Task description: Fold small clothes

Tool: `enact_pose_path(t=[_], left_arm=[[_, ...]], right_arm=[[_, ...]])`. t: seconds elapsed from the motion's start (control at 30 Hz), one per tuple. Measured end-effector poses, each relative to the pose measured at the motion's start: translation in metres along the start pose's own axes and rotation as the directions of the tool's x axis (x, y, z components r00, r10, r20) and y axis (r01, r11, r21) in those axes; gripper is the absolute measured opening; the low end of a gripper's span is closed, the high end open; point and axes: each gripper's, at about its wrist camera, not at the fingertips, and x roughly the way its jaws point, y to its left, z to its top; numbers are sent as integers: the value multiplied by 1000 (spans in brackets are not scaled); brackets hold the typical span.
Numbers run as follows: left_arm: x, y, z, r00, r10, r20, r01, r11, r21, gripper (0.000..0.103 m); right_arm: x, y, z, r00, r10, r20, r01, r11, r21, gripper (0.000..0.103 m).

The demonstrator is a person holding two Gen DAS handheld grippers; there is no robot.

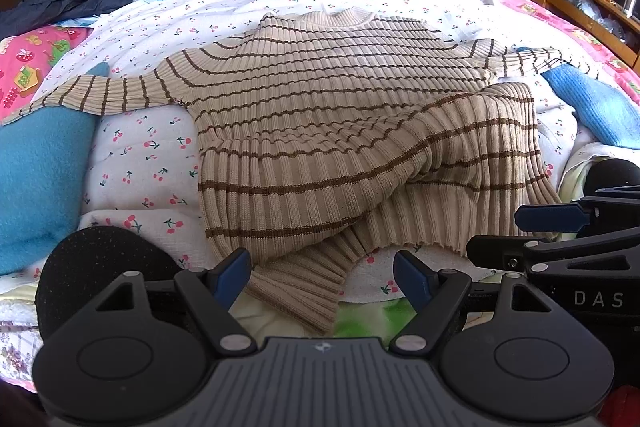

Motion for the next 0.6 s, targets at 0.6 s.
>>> enact_pose_path(t=[0.6], left_arm=[[-6,-2,0,1000,13,11,-13,1000,15,82]], right_arm=[[-7,1,-2,1000,9,13,-9,1000,-1,52]])
